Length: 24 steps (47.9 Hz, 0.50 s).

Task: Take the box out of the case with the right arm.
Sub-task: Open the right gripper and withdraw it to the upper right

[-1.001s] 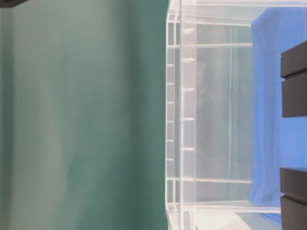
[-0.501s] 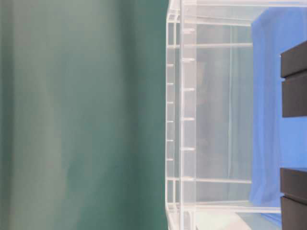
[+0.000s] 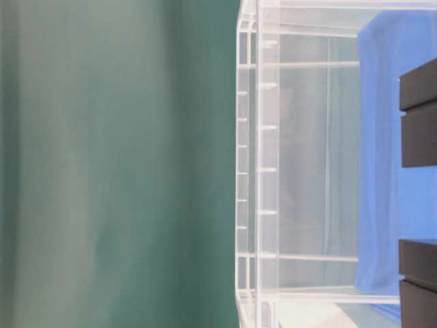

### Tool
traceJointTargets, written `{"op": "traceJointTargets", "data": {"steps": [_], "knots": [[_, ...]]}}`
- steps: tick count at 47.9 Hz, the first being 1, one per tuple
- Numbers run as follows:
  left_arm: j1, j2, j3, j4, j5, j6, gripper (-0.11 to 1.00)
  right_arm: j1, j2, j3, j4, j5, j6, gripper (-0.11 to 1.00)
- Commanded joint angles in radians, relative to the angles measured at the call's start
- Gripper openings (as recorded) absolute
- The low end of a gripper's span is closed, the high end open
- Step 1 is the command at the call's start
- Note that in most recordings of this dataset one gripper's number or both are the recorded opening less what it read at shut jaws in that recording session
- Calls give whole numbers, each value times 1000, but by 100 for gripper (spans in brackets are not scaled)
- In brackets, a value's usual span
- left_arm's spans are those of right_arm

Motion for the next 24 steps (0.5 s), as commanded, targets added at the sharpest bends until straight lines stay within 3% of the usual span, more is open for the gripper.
{"op": "traceJointTargets", "data": {"steps": [1, 14, 24], "knots": [[3, 0, -18, 2, -5, 3, 0, 6, -17, -6, -2, 9, -3, 88], [3, 2, -17, 2, -5, 9, 0, -37, -25, 2, -9, 26, -34, 88], [3, 2, -17, 3, -5, 9, 0, -179, -86, 32, -29, 41, -199, 88]]}}
